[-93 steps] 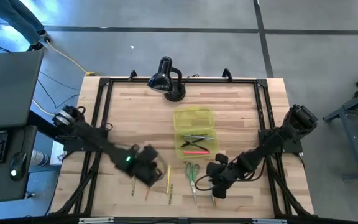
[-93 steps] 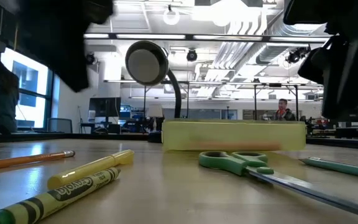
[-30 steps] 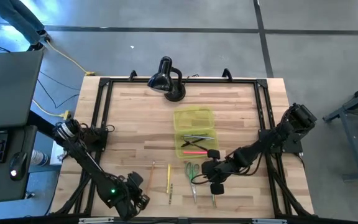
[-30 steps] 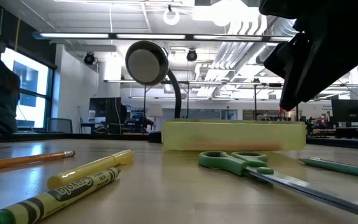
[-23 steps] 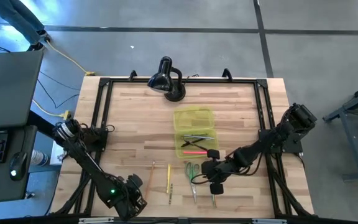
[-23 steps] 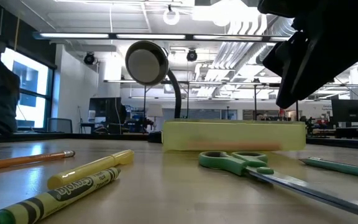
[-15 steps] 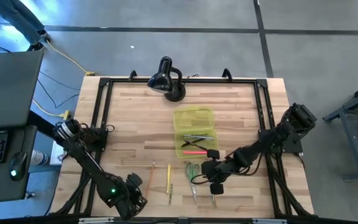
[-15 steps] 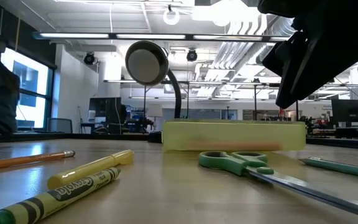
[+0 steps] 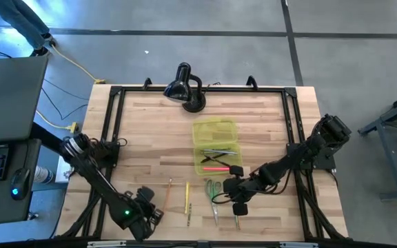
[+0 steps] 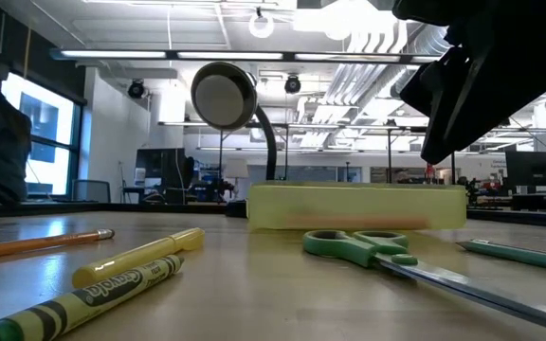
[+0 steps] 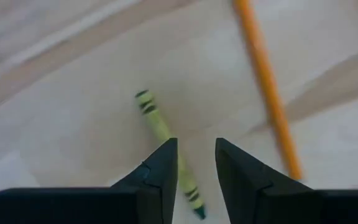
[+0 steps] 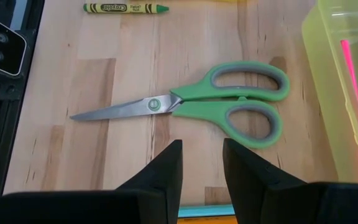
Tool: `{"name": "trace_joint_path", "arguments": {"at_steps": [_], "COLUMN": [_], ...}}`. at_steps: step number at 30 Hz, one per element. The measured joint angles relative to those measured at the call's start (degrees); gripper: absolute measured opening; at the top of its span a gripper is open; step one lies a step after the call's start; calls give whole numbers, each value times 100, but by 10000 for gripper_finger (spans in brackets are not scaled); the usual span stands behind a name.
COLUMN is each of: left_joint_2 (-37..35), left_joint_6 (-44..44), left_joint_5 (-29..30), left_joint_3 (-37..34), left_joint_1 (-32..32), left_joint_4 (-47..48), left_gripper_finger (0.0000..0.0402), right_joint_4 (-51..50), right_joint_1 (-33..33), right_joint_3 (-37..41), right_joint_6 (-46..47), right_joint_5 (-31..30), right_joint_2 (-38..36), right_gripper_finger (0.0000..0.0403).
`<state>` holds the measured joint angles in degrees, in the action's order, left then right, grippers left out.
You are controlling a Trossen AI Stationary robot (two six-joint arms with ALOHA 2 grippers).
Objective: Pick & place school supplies into a supply box
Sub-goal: Put the left green crayon into the yellow supply box
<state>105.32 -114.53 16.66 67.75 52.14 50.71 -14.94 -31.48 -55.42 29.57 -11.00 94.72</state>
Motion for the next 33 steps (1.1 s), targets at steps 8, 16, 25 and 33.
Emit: {"name": "trace_joint_path", "arguments": {"at_steps": [8,16,25,33], "left_joint_2": [332,402,985,1121], "left_joint_6": [-130,-587,-1967,-2030], "left_joint_5": [-475,-49,1081,1546], "left_joint_3": [23,19,36,17], "left_joint_1": [4,139,759,750], "left_joint_4": [22,25,140,306], "left_gripper_finger": [138,138,138,138], "right_joint_4": [0,18,24,120], "right_joint_1": [0,0,9,37], "right_joint_3": [0,0,0,0], "right_joint_6": [-1,47,-128,-156], "right_joint_5": [0,0,0,-2], "right_joint_2": [0,0,0,2], "right_gripper_finger": [94,94,94,94]}}
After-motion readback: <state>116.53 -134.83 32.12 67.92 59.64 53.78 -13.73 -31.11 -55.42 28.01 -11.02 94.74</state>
